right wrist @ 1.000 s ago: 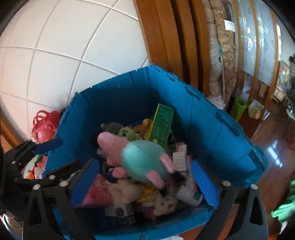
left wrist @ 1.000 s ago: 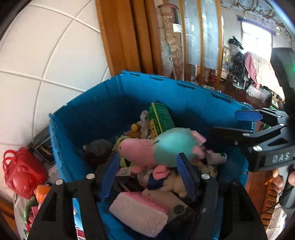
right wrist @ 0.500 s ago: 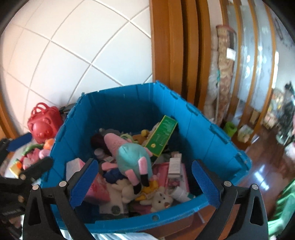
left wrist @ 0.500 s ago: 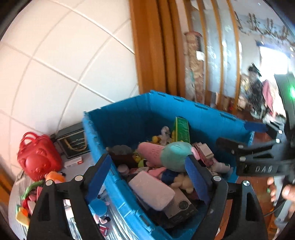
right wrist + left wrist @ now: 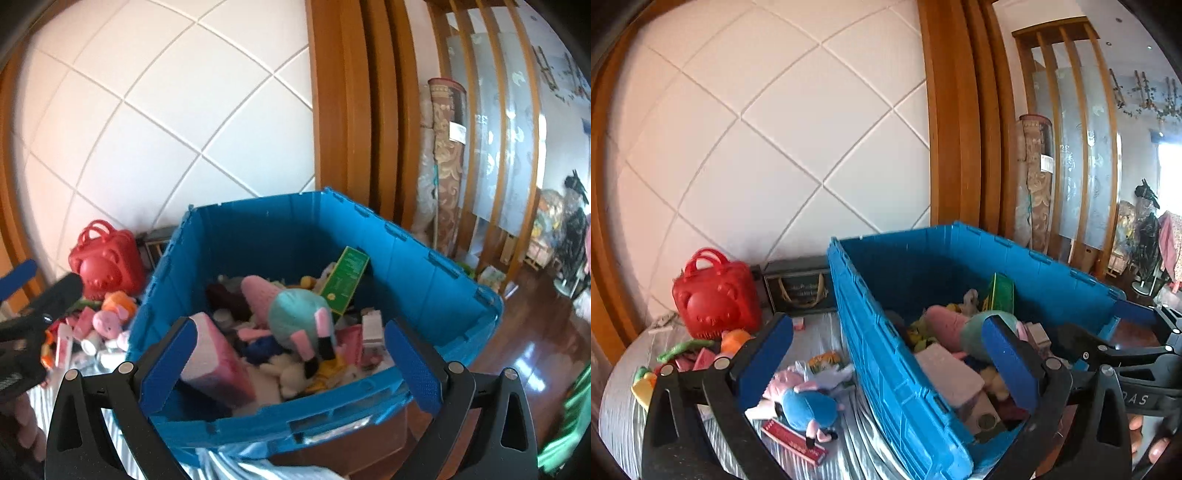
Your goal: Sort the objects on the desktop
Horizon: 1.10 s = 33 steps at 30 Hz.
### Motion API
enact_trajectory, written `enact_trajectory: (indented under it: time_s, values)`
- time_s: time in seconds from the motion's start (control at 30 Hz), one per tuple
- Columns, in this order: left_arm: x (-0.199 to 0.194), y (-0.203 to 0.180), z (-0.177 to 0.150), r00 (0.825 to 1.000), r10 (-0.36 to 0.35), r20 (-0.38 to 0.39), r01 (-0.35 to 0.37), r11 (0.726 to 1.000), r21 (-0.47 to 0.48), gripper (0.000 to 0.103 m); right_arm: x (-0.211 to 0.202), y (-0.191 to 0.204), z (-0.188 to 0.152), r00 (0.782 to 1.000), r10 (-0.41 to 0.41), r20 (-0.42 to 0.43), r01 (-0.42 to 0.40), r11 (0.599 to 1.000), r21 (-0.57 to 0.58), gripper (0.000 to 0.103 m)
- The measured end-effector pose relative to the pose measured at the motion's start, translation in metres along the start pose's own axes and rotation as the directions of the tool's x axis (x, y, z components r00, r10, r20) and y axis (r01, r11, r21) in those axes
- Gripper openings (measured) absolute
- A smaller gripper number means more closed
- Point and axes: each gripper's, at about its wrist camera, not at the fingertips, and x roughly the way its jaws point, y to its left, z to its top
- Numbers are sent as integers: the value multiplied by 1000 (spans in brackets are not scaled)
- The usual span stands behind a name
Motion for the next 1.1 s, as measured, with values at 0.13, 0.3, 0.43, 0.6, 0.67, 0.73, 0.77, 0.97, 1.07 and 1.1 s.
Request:
enact_trajectory:
  time_s: [0.13,0.3,0.43,0.6,0.67,0.73,0.77,0.97,1.07,1.1]
  values:
    - [-5,9,-6,999,37,-9,-37,998,-41,103,-2,6,-6,1000,-3,-4,3,1000,12,103]
    - [-14,18,-13,997,80,-21,-82,993,-89,103,-9,13,-14,1000,-5,8,5,1000,7,103]
    - [-18,18,-15,997,72,-42,-76,993,-86,103,-17,17,-18,1000,0,20,0,1000,-15,103]
    - [-22,14,-18,995,88,-49,-91,994,-60,103,-21,19,-20,1000,5,23,-4,1000,-20,103]
    - [-24,14,-19,995,88,-55,-91,994,-57,103,-21,19,-19,1000,4,23,-4,1000,-21,103]
    - [-23,15,-19,994,87,-65,-91,994,-60,103,-21,19,-19,1000,6,22,-5,1000,-21,103]
    - [-22,15,-19,993,89,-72,-93,994,-61,103,-22,20,-19,1000,5,21,-5,1000,-22,103]
    - [-23,18,-20,992,98,-83,-103,993,-62,103,-22,21,-20,1000,9,20,-9,1000,-27,103]
    - [-24,19,-21,991,97,-88,-103,993,-62,103,-22,21,-21,1000,11,19,-10,1000,-25,103]
    - [-23,20,-21,991,98,-91,-104,993,-62,103,-22,20,-21,1000,10,17,-10,1000,-23,103]
